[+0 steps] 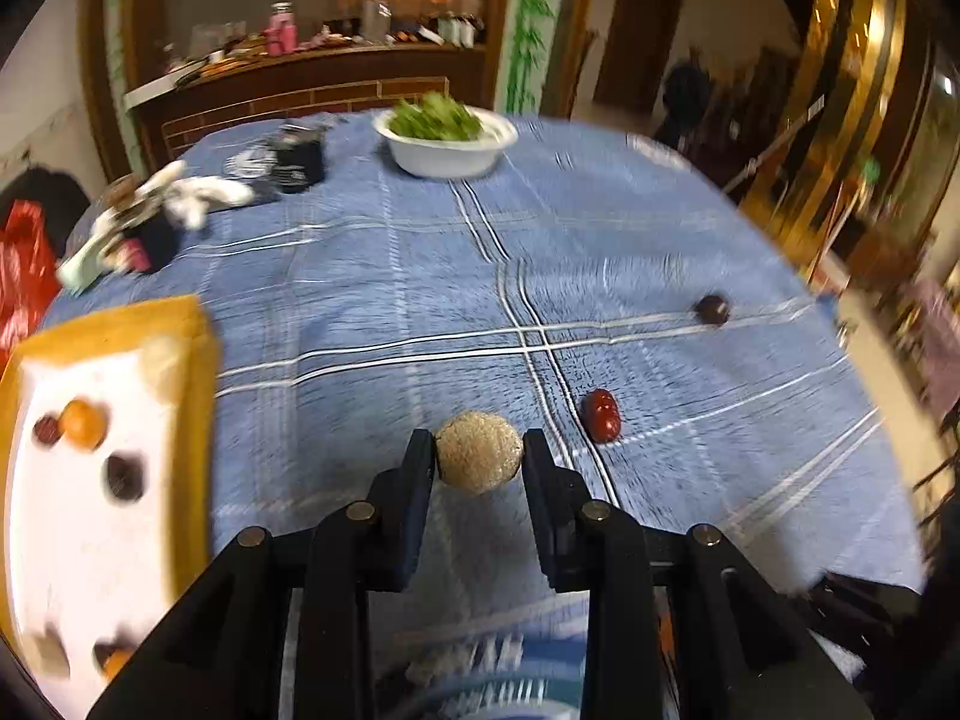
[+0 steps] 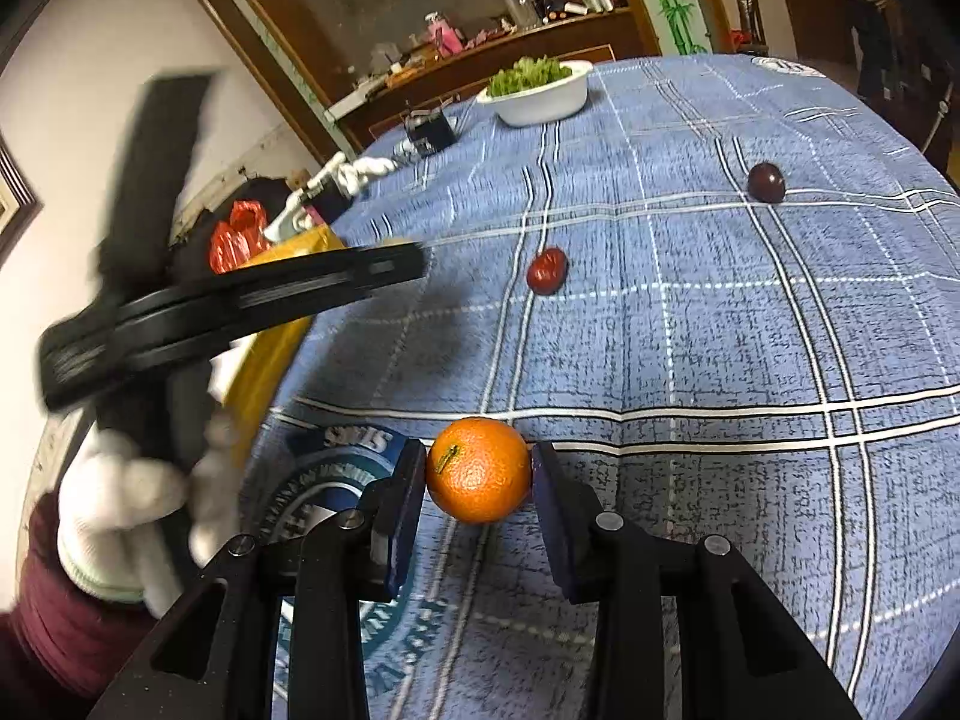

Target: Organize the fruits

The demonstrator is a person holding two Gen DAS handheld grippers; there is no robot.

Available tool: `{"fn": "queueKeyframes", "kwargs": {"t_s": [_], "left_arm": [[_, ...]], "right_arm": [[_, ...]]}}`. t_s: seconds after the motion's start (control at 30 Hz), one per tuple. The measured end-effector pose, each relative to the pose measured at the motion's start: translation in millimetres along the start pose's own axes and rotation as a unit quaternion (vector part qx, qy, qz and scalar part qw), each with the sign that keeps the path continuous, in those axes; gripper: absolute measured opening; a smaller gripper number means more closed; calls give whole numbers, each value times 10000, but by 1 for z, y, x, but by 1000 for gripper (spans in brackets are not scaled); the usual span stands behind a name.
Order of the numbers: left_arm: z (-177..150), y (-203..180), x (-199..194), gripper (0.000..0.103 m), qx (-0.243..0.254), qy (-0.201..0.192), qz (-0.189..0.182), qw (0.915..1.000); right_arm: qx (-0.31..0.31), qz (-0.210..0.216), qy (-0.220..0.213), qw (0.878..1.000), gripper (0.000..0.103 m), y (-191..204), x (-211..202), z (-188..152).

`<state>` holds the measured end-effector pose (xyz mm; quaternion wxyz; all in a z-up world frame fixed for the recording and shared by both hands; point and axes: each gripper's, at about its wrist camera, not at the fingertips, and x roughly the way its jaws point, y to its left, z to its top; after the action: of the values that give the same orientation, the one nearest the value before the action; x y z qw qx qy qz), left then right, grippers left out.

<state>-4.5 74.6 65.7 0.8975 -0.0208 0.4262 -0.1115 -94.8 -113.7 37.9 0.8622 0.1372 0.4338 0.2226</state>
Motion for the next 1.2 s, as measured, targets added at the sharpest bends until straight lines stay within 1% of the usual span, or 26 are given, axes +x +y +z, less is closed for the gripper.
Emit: {"fn": "queueKeyframes", "kwargs": {"t_s": [0.07, 0.13, 0.2, 0.27, 0.33, 0.43, 0.5, 0.67, 0.77, 0.83, 0.9, 0.97, 1.03, 1.1, 1.2], "left_arm": [[-9, 20, -29, 29, -201, -199, -32, 9996], [-21, 42, -54, 29, -387, -375, 67, 9985], [-35, 73, -77, 29, -682, -525, 244, 9960], [-49, 107, -95, 29, -1061, -597, 467, 9915], [-60, 134, -104, 29, -1343, -570, 642, 9872], [-73, 168, -108, 29, -1588, -513, 980, 9811], [-81, 182, -108, 29, -1695, -490, 1044, 9788], [-90, 197, -104, 29, -1778, -459, 989, 9780], [-94, 202, -104, 29, -1785, -477, 934, 9783], [-98, 206, -106, 29, -1844, -504, 829, 9780], [-99, 209, -107, 35, -1899, -508, 736, 9777], [-100, 212, -111, 53, -1955, -571, 670, 9767], [-100, 211, -117, 56, -1915, -676, 688, 9767], [-97, 209, -121, 56, -1890, -713, 707, 9768], [-93, 201, -129, 57, -1829, -829, 639, 9776]], "right_arm": [[-37, -38, -64, 10000, 39, 8, -7, 2], [-122, -79, -107, 9998, 39, 19, -11, 3], [-253, -79, -126, 9996, 39, 35, -13, 4], [-383, -51, -127, 9992, 39, 51, -12, 6], [-500, 2, -123, 9987, 40, 68, -6, 10], [-714, 120, -30, 9974, 40, 99, 7, 14], [-869, 198, 68, 9960, 40, 121, 21, 17], [-1246, 354, 346, 9910, 40, 175, 62, 23], [-1414, 363, 464, 9882, 40, 199, 86, 25], [-1468, 346, 529, 9871, 40, 210, 103, 28], [-1513, 284, 560, 9865, 42, 218, 115, 31], [-1549, 140, 545, 9863, 42, 224, 124, 33], [-1435, 179, 567, 9879, 42, 222, 125, 34], [-1343, 254, 436, 9897, 44, 218, 115, 35], [-1214, 191, 249, 9921, 45, 209, 97, 36]]}}
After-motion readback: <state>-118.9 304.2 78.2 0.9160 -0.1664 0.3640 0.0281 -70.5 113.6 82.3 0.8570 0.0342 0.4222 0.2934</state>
